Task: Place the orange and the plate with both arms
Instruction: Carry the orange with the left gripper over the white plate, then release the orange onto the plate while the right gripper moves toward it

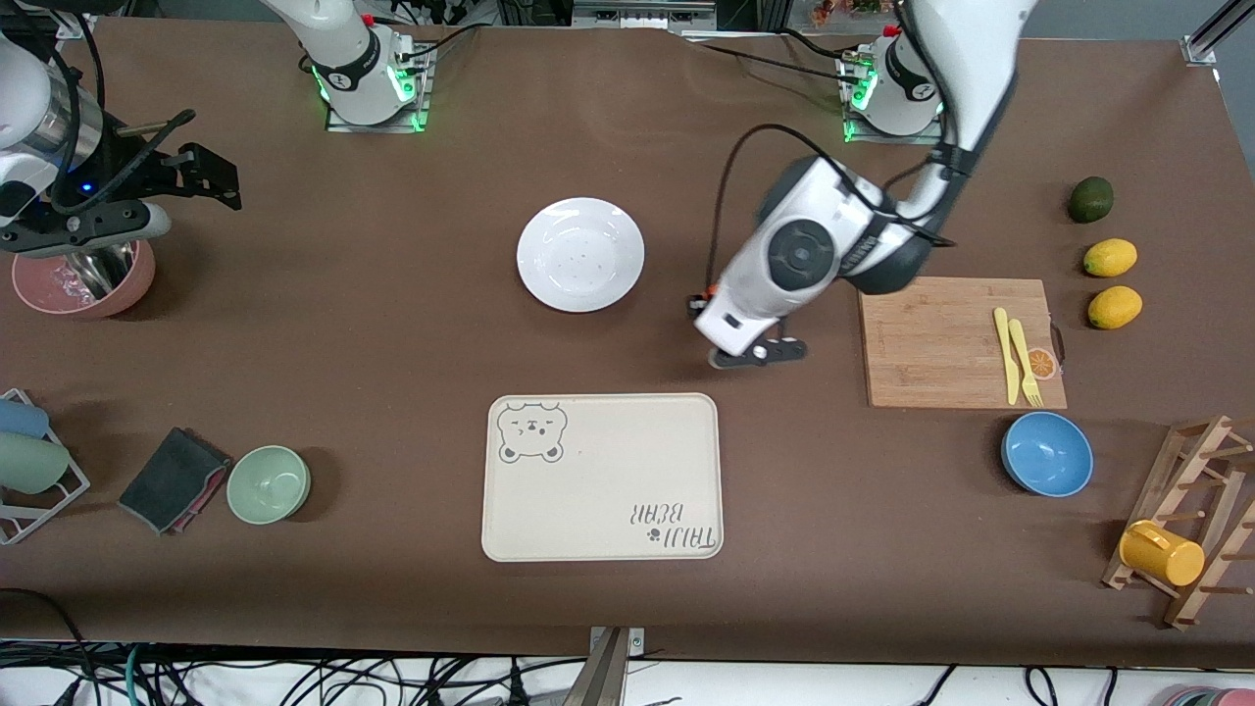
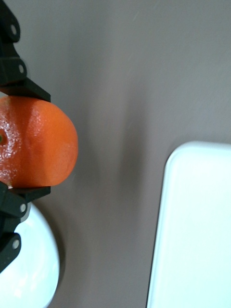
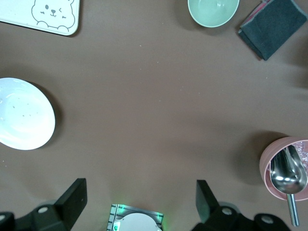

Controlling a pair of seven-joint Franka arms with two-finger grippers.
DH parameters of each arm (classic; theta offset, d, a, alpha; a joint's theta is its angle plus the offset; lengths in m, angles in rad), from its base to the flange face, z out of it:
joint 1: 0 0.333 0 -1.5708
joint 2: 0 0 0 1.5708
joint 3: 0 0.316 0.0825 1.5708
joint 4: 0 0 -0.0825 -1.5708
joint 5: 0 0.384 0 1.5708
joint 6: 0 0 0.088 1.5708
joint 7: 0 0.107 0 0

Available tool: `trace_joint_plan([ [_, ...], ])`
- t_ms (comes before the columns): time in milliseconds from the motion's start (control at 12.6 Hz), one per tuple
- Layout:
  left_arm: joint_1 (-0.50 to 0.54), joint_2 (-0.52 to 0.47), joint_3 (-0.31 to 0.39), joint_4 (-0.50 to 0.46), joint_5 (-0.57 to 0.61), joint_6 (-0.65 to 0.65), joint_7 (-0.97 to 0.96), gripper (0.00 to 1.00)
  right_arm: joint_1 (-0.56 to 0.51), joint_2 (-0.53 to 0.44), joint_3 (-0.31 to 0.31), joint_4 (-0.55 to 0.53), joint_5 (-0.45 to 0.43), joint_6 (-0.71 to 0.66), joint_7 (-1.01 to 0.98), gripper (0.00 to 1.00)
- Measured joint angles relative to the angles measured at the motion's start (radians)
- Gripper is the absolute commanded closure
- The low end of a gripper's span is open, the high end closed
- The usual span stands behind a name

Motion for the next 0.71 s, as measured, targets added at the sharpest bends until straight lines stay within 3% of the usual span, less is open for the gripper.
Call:
trace_joint_plan([
  [159,-0.091,0.036,-0.001,0.033,-0.042,0.016,-0.096,0.68,0.000,0.000,0.000,0.000,0.000,-0.003,0.000,0.00],
  [397,-0.210,0.107,0.000,0.045,-0.051,0.169,-0.261,0.68,0.001,0.000,0.000,0.000,0.000,-0.003,0.000,0.00],
  [715,-0.304,0.195,0.001,0.050,-0.051,0.284,-0.359,0.67,0.001,0.000,0.001,0.001,0.000,-0.003,0.000,0.00],
])
